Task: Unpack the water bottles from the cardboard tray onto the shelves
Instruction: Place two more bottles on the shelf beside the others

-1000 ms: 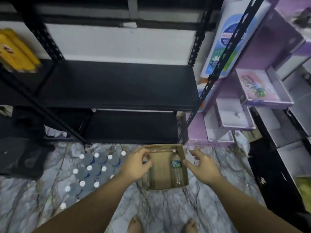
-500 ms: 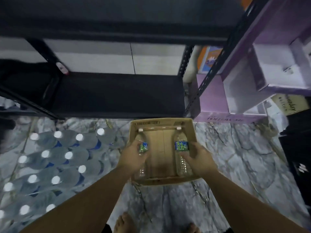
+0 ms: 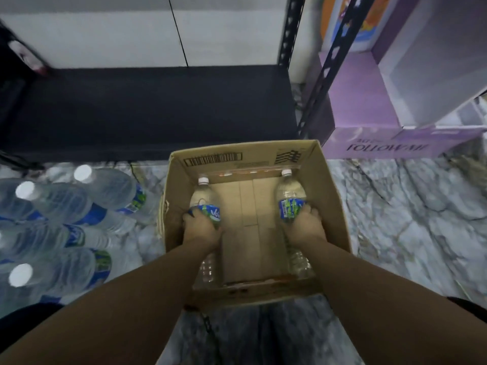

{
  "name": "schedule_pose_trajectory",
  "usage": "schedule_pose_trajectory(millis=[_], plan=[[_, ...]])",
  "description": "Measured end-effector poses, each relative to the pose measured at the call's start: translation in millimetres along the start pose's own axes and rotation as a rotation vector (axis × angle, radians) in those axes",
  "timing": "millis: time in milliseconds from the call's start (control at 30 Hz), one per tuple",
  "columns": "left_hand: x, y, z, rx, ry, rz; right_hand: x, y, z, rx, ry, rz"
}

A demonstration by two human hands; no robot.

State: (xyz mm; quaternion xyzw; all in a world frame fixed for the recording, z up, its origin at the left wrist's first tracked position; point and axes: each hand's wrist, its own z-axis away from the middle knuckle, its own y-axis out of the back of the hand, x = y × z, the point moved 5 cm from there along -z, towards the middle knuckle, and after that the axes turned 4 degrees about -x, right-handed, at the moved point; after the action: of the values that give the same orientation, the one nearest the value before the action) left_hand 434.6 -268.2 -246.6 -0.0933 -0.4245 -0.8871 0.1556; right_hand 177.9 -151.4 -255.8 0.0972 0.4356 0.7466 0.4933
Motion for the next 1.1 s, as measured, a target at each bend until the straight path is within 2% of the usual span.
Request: schedule_pose_trajectory(millis=[67, 133, 300, 433, 533, 633, 767, 833, 1100], plan=[[-0.6, -5.8, 0.2, 0.073, -0.037, -0.119, 1.2, -11.6, 2.8, 0.109, 0.034, 0.172], [1.5, -8.7, 1.6, 0.105, -0.084, -0.114, -2.3, -14.8, 5.9, 0.164, 0.053, 0.194], [-6.6, -20.7, 7.8, -0.162, 0.062, 0.366, 5.0, -18.9, 9.5, -0.105, -0.134, -0.261], [-12.8, -15.9, 2.4, -0.107, 0.075, 0.351, 6.6, -20.5, 3.2, -0.137, -0.148, -0.184], [-8.0, -7.3, 8.2, -0.097, 0.088, 0.371, 1.0, -12.5, 6.7, -0.134, -0.152, -0.228], [0.7, 10.5, 23.1, -0.142, 0.164, 0.436, -7.7, 8.6, 21.9, -0.162, -0.189, -0.359], [9.9, 41.9, 55.9, -0.222, 0.248, 0.746, -14.4, 41.9, 59.6, -0.168, -0.184, -0.550], [16.0, 66.4, 85.6, -0.255, 0.235, 0.841, -12.6, 60.6, 83.5, -0.184, -0.181, -0.612], [38.3, 200.9, 239.9, -0.294, 0.123, 0.778, -45.1, 194.5, 258.0, -0.248, -0.131, -0.761]])
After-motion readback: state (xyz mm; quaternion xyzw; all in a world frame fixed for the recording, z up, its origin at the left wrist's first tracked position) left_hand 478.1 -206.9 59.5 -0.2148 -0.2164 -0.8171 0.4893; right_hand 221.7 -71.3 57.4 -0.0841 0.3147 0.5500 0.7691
